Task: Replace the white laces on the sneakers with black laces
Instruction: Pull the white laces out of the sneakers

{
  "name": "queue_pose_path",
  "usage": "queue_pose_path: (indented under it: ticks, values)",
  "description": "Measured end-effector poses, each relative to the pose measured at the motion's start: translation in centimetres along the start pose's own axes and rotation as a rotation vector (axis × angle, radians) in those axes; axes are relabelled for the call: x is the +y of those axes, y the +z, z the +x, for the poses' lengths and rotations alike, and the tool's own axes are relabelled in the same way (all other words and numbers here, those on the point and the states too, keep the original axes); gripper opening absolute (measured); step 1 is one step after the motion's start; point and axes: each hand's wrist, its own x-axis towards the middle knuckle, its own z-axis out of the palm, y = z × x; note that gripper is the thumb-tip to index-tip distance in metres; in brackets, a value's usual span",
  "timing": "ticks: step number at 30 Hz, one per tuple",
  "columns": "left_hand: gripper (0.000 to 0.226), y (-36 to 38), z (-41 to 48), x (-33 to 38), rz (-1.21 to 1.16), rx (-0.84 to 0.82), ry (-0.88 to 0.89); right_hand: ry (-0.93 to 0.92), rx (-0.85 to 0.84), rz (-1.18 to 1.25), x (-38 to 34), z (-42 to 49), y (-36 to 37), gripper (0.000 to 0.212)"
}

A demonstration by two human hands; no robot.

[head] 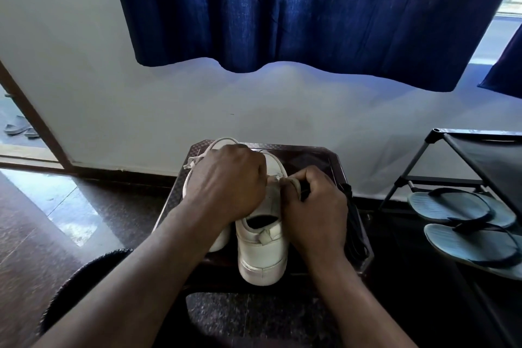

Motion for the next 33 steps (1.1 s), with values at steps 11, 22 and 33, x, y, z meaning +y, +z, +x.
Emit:
queue_pose_path:
  ticks: [11,22,33]
  values:
    - [0.022,-1.2,1.1,-1.4,-1.014,-0.046,-0.371,0.026,-0.010,0.005,-0.1,0.1,0.0,0.009]
    - [0.014,-0.1,0.0,0.2,-0.007,-0.067,-0.094,0.023,-0.013,0.011,-0.2,0.0,-0.1,0.010]
    - [0.015,-0.8,0.0,0.7,-0.416,0.044,-0.219,0.011,0.002,0.014,0.0,0.0,0.1,0.010]
